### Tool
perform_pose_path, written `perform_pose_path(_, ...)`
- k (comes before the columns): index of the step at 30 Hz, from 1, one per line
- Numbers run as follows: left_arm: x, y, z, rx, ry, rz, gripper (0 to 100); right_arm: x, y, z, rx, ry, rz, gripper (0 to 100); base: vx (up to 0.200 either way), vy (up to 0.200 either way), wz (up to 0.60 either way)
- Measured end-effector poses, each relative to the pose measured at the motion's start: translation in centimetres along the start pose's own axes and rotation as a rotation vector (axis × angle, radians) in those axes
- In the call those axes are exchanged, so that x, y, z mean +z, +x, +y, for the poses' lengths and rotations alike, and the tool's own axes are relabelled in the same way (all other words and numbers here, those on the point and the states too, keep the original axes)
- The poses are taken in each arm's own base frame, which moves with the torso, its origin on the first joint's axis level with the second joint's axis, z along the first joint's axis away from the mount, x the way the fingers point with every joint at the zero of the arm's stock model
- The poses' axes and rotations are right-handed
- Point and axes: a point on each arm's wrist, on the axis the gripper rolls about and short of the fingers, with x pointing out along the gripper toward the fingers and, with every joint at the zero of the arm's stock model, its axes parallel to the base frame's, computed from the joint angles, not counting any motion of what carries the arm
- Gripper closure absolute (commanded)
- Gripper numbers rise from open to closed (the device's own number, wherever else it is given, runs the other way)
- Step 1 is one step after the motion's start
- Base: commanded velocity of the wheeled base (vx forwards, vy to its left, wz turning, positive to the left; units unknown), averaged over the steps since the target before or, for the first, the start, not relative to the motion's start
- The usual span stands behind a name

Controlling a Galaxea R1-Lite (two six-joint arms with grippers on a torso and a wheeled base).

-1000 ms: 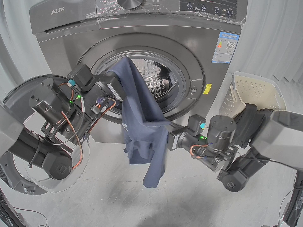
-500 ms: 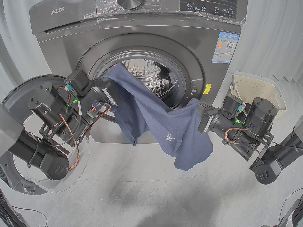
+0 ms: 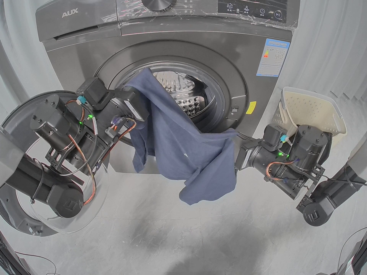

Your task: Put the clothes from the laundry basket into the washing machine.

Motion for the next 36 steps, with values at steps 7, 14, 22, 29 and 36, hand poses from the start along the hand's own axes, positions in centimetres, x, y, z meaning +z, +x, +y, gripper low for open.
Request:
perform_pose_path(7, 1.2, 0.1, -1.1, -0.025, -0.014, -0.032, 100, -3.1, 1.9, 0.2, 0.015, -0.005, 0.067, 0, 0.0, 0.0, 0.0)
perform_pose_path(14, 2.0, 0.3, -1.4, -0.033, -0.018, -0.061, 100, -6.0, 3.5, 1.2, 0.046, -0.007, 0.121, 0, 0.0, 0.0, 0.0)
perform_pose_path(22, 2.2, 0.3, -1.5, -0.035, -0.018, -0.063, 100, -7.9, 4.3, 1.9, 0.064, -0.009, 0.159, 0, 0.0, 0.0, 0.0)
perform_pose_path(29, 2.2, 0.3, -1.5, -0.035, -0.018, -0.064, 100, -8.6, 4.6, 2.9, 0.088, -0.007, 0.167, 0, 0.0, 0.0, 0.0)
perform_pose_path(36, 2.2, 0.3, -1.3, -0.032, -0.015, -0.062, 100, -9.1, 4.4, 4.0, 0.117, -0.003, 0.181, 0, 0.0, 0.0, 0.0)
